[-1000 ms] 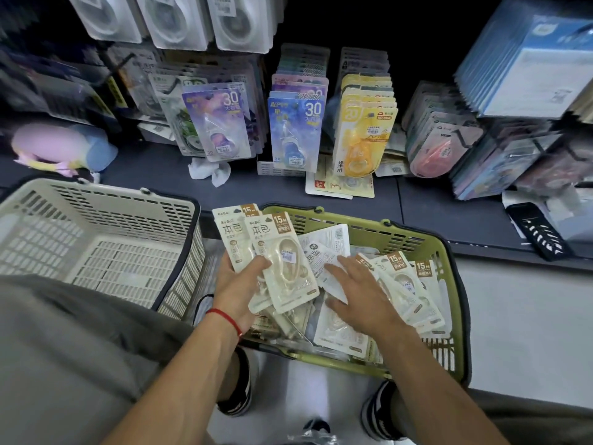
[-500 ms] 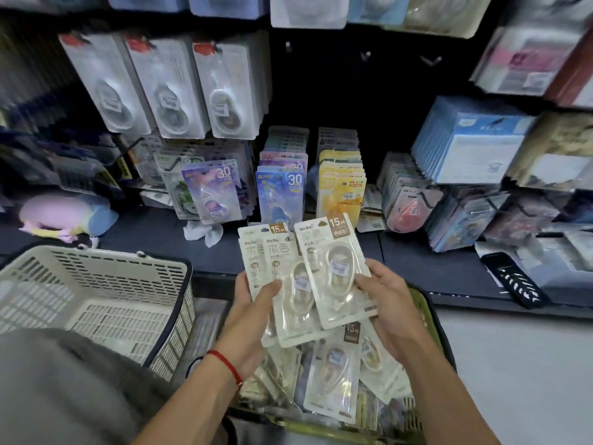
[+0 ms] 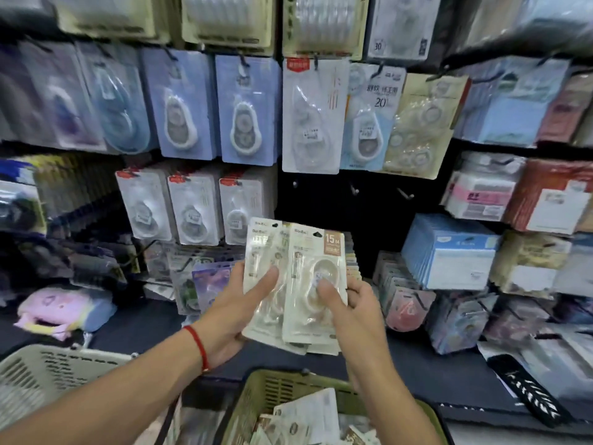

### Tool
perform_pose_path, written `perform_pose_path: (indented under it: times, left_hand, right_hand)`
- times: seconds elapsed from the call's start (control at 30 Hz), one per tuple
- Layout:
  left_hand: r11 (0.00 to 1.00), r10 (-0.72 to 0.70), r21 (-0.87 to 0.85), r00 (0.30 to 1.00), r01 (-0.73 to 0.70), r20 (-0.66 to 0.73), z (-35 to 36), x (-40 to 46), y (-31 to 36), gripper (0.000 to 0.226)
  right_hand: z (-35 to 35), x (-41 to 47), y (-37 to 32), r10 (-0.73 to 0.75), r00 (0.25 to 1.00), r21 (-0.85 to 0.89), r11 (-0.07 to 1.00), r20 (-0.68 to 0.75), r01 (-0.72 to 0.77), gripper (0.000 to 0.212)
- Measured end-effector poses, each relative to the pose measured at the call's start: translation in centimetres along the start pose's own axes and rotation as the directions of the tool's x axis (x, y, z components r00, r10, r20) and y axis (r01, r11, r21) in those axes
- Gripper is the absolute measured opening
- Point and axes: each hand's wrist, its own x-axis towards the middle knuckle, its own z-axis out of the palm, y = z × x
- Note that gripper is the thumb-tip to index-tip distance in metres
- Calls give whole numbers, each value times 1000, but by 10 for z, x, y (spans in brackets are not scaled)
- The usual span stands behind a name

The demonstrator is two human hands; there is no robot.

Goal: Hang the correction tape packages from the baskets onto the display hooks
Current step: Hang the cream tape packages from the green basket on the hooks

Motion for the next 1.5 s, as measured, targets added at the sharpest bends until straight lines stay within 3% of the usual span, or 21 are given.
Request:
perform_pose_path:
  times: [0.1, 0.3, 0.43, 0.63, 0.9, 1.0, 1.1, 1.13, 1.23, 1.3, 1.4, 1.5]
  left_hand:
    - [995, 69, 63, 996, -72, 49, -19, 9, 7, 114]
    - [972, 221, 122, 957, -200, -188, -51, 19, 6, 80]
    - [922, 349, 261, 906, -286, -239, -65, 20, 10, 70]
    - [879, 440, 319, 860, -354, -258, -70, 17, 18, 70]
    - [882, 462, 229, 851, -412, -250, -68, 19, 20, 78]
    - [886, 458, 193, 861, -421, -223, -63, 21, 18, 77]
    - [902, 429, 149, 881, -405, -199, -58, 22, 14, 79]
    - [905, 423, 138, 887, -402, -186, -57, 23, 13, 81]
    - [910, 412, 117, 897, -397, -157, -52, 25, 11, 83]
    - [913, 406, 106, 902, -393, -150, -47, 28, 10, 86]
    - [921, 389, 50, 913, -385, -125, -38, 31, 6, 91]
    - [925, 380, 12, 920, -380, -92, -28, 33, 3, 90]
  right_hand:
    - [17, 20, -14, -57, 998, -24, 998, -12, 57, 54]
    - [35, 65, -33, -182, 983, -137, 975, -33, 176, 40]
    - [47, 83, -37, -203, 979, -154, 968, -5, 199, 37]
    - [57, 95, -31, -252, 966, -207, 950, -55, 235, 35]
    - [73, 116, -23, -367, 921, -397, 870, -129, 291, 37]
    - [74, 131, -26, -346, 937, -547, 794, -44, 267, 45]
    - [66, 142, -26, -227, 973, -770, 612, 46, 179, 59]
    - [63, 140, -28, -197, 979, -778, 606, 56, 166, 60]
    - [53, 115, -32, -138, 959, -569, 781, 246, 258, 35]
    - [47, 91, -33, -60, 908, -407, 880, 415, 245, 36]
    - [40, 65, -29, -83, 861, -393, 865, 502, 312, 48]
    - [29, 57, -23, -136, 860, -304, 899, 491, 316, 42]
